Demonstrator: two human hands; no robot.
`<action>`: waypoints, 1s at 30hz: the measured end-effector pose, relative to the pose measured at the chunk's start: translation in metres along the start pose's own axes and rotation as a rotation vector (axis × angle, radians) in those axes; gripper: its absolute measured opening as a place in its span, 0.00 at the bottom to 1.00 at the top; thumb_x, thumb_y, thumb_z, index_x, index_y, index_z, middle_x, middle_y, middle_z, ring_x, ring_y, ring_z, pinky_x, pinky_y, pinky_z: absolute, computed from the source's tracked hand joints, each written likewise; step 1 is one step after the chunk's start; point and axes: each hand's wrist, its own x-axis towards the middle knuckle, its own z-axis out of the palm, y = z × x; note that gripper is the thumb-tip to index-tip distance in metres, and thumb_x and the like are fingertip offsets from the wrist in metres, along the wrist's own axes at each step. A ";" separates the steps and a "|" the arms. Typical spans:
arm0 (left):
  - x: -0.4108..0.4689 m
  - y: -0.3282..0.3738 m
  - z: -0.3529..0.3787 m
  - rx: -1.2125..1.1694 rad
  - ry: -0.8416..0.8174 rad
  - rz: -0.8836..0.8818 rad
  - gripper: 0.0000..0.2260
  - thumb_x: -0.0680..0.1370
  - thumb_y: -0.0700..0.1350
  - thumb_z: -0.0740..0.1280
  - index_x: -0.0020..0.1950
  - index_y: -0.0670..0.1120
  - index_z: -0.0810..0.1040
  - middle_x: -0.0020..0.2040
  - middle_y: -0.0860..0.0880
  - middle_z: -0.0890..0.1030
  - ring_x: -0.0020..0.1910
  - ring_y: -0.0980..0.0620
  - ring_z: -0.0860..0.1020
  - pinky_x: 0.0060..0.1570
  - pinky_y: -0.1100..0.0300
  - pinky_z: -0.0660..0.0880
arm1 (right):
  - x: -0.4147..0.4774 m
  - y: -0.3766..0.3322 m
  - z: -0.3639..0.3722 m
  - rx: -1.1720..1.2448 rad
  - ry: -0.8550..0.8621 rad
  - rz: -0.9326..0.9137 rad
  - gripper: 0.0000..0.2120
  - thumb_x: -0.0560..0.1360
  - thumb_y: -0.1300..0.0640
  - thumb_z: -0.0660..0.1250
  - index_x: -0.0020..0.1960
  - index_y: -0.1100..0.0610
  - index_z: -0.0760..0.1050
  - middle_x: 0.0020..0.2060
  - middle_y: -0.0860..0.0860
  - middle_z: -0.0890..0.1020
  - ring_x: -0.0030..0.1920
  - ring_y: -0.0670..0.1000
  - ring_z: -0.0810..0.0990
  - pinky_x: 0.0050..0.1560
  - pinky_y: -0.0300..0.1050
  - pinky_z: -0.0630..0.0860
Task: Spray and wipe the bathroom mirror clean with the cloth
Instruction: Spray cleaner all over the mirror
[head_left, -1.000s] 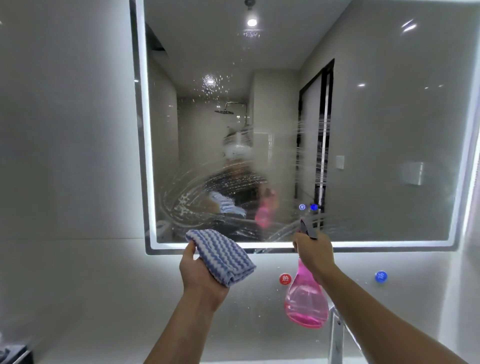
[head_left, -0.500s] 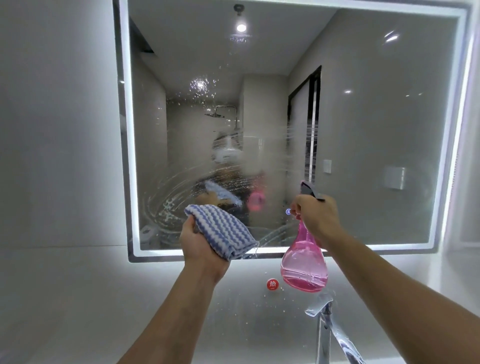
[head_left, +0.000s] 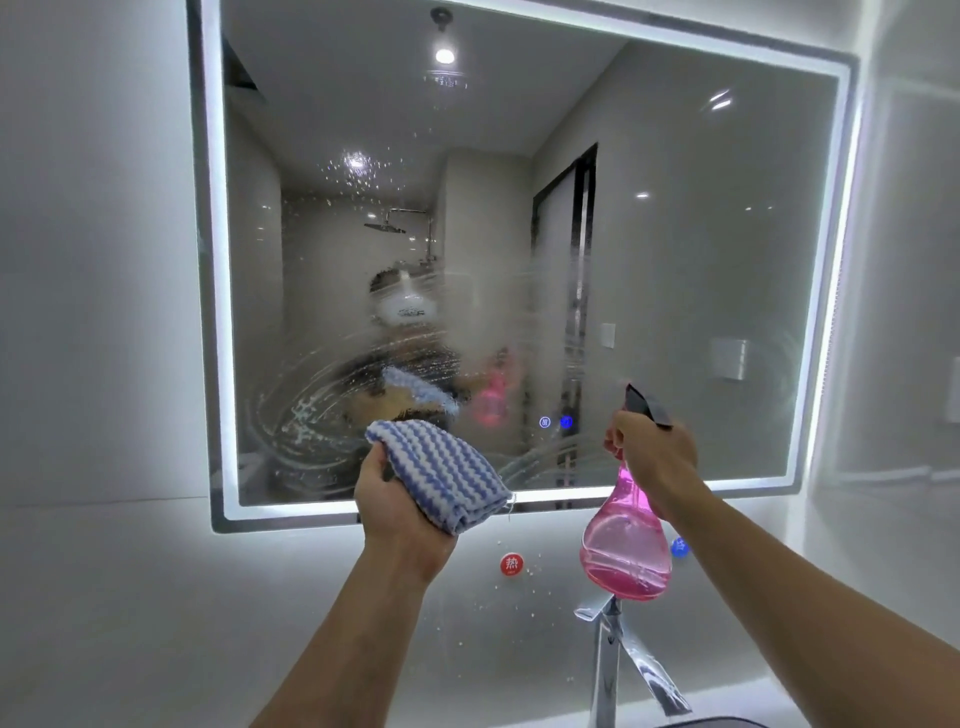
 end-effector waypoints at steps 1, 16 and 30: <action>0.000 -0.001 -0.002 -0.006 -0.003 -0.006 0.27 0.81 0.60 0.49 0.75 0.47 0.63 0.71 0.40 0.68 0.68 0.34 0.67 0.67 0.31 0.60 | -0.002 -0.002 -0.002 -0.004 0.005 -0.001 0.04 0.64 0.63 0.61 0.33 0.61 0.73 0.34 0.58 0.75 0.38 0.54 0.73 0.39 0.48 0.69; -0.009 -0.018 -0.012 -0.078 0.024 -0.122 0.25 0.80 0.60 0.52 0.70 0.46 0.68 0.67 0.39 0.72 0.66 0.34 0.70 0.65 0.33 0.63 | -0.016 0.015 -0.021 -0.067 0.127 0.033 0.05 0.65 0.64 0.61 0.31 0.59 0.69 0.35 0.58 0.75 0.40 0.55 0.72 0.42 0.56 0.73; 0.007 -0.101 0.034 -0.048 0.106 -0.031 0.23 0.79 0.61 0.54 0.64 0.45 0.72 0.67 0.40 0.73 0.66 0.36 0.71 0.69 0.36 0.60 | 0.034 0.079 -0.083 -0.119 -0.108 0.013 0.04 0.64 0.63 0.59 0.31 0.58 0.68 0.30 0.57 0.69 0.33 0.52 0.65 0.34 0.46 0.62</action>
